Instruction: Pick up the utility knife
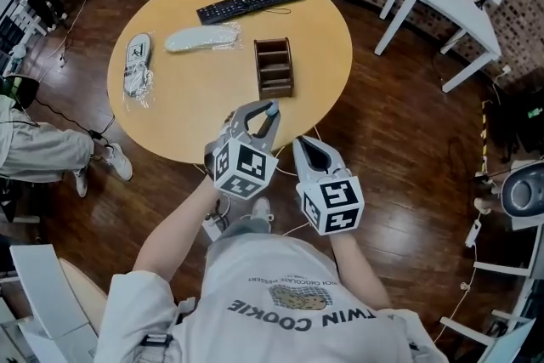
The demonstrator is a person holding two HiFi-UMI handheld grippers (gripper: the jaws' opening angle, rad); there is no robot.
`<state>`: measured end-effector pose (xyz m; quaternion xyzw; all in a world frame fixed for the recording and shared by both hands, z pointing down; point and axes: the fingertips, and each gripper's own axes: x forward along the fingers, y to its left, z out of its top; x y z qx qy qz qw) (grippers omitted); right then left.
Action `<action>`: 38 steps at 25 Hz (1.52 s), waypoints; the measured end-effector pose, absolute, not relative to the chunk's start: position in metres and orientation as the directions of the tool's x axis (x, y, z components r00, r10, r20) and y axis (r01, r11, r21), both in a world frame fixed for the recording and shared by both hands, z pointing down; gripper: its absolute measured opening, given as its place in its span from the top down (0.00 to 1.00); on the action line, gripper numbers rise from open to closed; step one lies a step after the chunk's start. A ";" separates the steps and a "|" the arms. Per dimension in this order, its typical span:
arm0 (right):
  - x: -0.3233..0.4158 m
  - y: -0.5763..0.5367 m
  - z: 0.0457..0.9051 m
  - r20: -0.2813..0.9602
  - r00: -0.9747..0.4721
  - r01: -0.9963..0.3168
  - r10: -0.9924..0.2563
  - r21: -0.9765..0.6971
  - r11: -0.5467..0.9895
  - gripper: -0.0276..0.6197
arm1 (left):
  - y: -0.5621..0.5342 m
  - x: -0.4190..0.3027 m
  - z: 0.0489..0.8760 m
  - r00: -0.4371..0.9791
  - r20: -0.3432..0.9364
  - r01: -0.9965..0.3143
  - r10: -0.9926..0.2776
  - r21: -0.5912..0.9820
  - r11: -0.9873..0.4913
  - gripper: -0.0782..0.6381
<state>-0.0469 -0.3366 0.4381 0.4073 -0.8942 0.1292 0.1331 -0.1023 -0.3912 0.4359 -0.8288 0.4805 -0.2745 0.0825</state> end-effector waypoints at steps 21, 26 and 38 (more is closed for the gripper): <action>0.010 -0.216 0.414 0.272 -0.704 -0.704 -0.655 -0.149 0.694 0.95 | -0.242 -0.043 0.405 0.341 0.311 -0.883 -0.887 -0.218 -0.416 0.79; 0.021 -0.184 0.418 0.281 -0.710 -0.698 -0.646 -0.160 0.698 0.95 | -0.210 -0.034 0.403 0.321 0.307 -0.903 -0.896 -0.185 -0.387 0.79; 0.019 -0.131 0.407 0.259 -0.727 -0.682 -0.636 -0.173 0.710 0.95 | -0.138 -0.029 0.394 0.292 0.307 -0.921 -0.906 -0.164 -0.353 0.79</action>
